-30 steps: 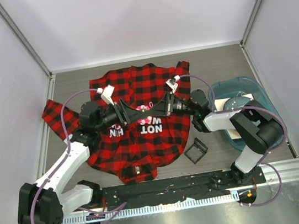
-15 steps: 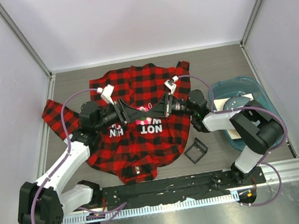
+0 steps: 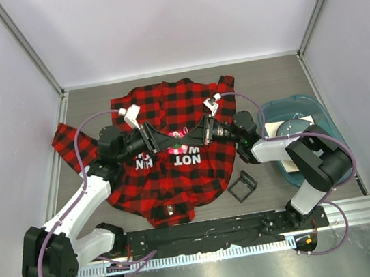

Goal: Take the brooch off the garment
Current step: Pass from the right arm to the left

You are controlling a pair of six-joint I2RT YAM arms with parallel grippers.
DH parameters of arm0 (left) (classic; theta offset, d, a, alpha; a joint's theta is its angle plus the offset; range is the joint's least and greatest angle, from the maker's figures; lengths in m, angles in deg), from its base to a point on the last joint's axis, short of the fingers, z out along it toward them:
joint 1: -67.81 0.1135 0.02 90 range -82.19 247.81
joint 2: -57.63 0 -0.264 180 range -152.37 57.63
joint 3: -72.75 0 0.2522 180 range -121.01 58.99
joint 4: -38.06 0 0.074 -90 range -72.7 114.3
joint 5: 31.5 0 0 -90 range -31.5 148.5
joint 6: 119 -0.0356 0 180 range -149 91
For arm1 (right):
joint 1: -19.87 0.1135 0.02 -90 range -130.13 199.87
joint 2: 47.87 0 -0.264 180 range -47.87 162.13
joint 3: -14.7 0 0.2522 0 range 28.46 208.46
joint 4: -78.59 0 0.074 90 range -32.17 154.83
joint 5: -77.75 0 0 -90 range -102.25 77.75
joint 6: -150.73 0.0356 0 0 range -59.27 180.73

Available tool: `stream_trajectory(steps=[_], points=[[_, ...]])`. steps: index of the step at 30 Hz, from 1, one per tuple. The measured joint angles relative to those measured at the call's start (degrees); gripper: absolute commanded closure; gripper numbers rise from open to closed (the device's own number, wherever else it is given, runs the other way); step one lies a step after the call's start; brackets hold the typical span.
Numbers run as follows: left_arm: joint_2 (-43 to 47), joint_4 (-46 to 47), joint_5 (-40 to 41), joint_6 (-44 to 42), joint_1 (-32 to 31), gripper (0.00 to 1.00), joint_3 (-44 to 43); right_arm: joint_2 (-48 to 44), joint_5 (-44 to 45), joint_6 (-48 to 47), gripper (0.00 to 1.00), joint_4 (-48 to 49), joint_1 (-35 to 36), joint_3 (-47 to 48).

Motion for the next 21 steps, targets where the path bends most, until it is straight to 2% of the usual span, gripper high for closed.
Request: stream_trajectory(steps=[5, 21], points=[[0.1, 0.0, 0.2, 0.0, 0.0, 0.66, 0.0, 0.0, 0.1, 0.0, 0.99, 0.0, 0.0, 0.0], [0.9, 0.2, 1.3, 2.3, 0.0, 0.76, 0.9, -0.7, 0.4, -1.3, 0.99, -1.0, 0.0, 0.0]])
